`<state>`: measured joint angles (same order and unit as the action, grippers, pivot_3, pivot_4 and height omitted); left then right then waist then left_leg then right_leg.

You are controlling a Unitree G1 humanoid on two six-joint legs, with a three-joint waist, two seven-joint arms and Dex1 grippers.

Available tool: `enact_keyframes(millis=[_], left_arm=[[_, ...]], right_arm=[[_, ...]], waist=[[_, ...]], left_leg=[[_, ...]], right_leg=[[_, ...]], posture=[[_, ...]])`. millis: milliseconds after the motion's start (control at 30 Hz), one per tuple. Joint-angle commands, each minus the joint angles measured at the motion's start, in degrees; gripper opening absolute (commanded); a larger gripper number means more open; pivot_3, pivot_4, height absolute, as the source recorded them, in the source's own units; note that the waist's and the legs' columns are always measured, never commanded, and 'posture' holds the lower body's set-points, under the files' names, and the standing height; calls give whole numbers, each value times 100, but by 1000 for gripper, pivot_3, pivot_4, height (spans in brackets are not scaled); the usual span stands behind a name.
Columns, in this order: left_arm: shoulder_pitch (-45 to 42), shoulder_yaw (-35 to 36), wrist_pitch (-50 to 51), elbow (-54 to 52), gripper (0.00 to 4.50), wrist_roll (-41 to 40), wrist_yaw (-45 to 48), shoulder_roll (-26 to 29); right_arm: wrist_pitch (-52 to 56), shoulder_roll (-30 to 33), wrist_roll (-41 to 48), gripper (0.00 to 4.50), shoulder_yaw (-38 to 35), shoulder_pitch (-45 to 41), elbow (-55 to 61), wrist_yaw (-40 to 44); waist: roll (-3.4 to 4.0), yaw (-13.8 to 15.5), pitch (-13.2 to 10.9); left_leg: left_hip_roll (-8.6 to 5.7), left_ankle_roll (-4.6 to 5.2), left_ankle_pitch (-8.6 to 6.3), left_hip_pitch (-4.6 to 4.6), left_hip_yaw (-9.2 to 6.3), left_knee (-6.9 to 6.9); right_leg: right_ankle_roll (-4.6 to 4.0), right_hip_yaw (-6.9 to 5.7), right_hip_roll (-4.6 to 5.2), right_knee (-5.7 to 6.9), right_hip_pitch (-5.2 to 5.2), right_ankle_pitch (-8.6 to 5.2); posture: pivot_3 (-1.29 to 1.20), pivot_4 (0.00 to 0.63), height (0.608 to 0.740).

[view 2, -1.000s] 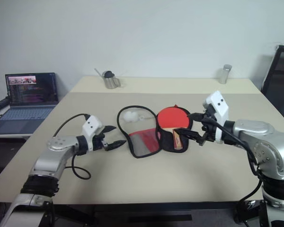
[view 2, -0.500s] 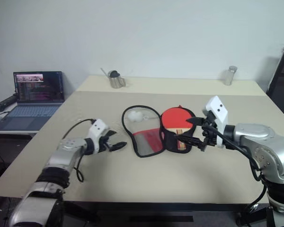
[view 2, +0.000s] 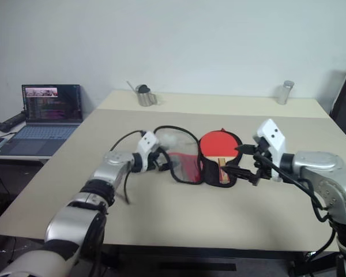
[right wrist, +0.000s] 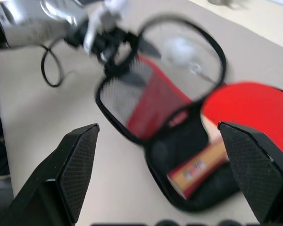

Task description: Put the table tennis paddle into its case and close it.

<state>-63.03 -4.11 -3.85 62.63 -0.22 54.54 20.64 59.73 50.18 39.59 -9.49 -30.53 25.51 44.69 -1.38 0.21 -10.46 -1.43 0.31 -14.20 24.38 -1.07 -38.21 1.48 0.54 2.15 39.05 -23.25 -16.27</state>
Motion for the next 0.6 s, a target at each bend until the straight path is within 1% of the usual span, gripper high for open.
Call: enact_keyframes(millis=[33,67,200,400,500,600], left_arm=[[-400,75,-277,91,4500,-68,177,-190],[-446,73,-311,131,4500,-50,191,-219],[-910,20,-435,461,4500,22,145,-765],[-1086,7,-578,874,4500,208,-277,-1254],[-1107,68,-635,905,4500,201,-330,-1317],[-1078,181,-712,820,4500,113,-121,-1168]], right_arm=[[-51,304,112,4432,-432,159,86,123],[-60,336,126,4432,-457,190,87,128],[-31,437,127,4432,-591,425,157,52],[60,425,144,4432,-648,578,207,-193],[140,382,141,4432,-673,609,135,-355],[239,199,141,4432,-602,473,-80,-615]], waist=[[0,-6,0],[0,-10,0],[0,-28,0],[-1,-46,-1],[-1,-46,-1],[-1,-46,-1]], left_leg=[[0,0,0,0,0,0],[0,0,0,0,1,0],[2,1,1,-2,2,0],[1,1,1,-3,6,-2],[3,1,1,-3,4,-2],[2,1,1,-3,6,-2]], right_leg=[[0,0,0,0,0,0],[0,1,0,1,0,0],[0,2,-2,4,0,0],[1,7,-3,4,0,0],[1,6,-5,6,0,0],[1,8,-5,6,0,0]], posture=[[0,150,740],[0,150,740],[0,150,740],[0,150,740],[0,150,740],[0,150,740]])
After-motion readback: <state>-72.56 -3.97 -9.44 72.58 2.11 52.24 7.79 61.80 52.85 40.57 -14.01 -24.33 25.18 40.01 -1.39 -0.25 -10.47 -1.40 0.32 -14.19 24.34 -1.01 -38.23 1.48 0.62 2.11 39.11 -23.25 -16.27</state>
